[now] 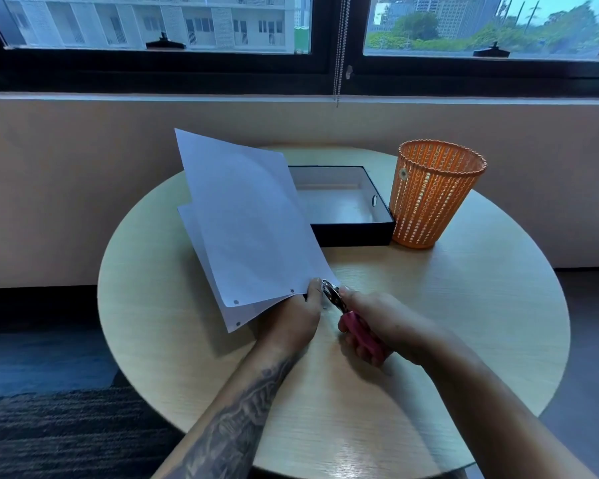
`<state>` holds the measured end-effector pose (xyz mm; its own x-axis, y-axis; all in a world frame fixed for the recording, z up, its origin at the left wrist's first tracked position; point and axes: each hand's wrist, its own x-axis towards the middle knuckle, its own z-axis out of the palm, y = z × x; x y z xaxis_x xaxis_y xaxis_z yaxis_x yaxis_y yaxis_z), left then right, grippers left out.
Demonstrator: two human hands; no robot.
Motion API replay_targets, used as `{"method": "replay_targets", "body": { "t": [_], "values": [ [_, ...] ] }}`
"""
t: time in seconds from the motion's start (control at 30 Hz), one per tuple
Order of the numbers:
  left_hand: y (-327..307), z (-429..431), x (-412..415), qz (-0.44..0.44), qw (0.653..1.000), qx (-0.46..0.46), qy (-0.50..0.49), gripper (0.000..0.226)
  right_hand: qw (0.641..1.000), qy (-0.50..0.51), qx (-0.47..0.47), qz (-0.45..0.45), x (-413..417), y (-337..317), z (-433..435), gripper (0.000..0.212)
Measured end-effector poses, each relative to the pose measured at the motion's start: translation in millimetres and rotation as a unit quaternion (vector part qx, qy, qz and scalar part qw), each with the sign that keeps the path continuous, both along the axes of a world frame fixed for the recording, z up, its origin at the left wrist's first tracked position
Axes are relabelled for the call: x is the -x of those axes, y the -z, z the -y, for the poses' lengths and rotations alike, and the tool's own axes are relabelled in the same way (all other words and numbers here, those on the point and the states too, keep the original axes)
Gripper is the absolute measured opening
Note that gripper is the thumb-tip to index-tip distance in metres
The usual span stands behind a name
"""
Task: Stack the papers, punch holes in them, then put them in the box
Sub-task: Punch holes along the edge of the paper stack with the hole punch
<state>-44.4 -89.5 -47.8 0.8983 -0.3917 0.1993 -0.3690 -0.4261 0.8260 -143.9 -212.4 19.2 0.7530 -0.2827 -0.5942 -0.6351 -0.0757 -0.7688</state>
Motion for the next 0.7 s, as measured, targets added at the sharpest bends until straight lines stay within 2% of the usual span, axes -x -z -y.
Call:
{"method": "replay_targets", "body": {
  "t": [0.13, 0.23, 0.3, 0.43, 0.7],
  "values": [
    [2.6, 1.4, -0.7, 0.028, 0.999, -0.027, -0.014, 0.061, 1.0, 0.003, 0.0, -0.005, -0.3, 2.2, 0.7, 0.06],
    [1.2, 0.4, 0.1, 0.044, 0.997, -0.058, -0.029, 0.052, 1.0, 0.005, 0.005, -0.01, -1.8, 4.2, 1.3, 0.062],
    [-0.1, -0.1, 1.0, 0.046, 0.997, -0.056, -0.027, 0.047, 1.0, 0.003, 0.008, -0.012, -2.4, 4.4, 1.1, 0.062],
    [-1.2, -0.5, 1.9, 0.019, 0.998, -0.05, -0.021, 0.051, 1.0, 0.001, 0.008, -0.019, -4.2, 3.3, 0.6, 0.061],
    [-2.6, 0.7, 4.1, 0.032, 0.997, -0.06, -0.025, 0.046, 0.999, 0.0, 0.025, -0.029, -5.4, 4.1, 0.5, 0.062]
  ]
}}
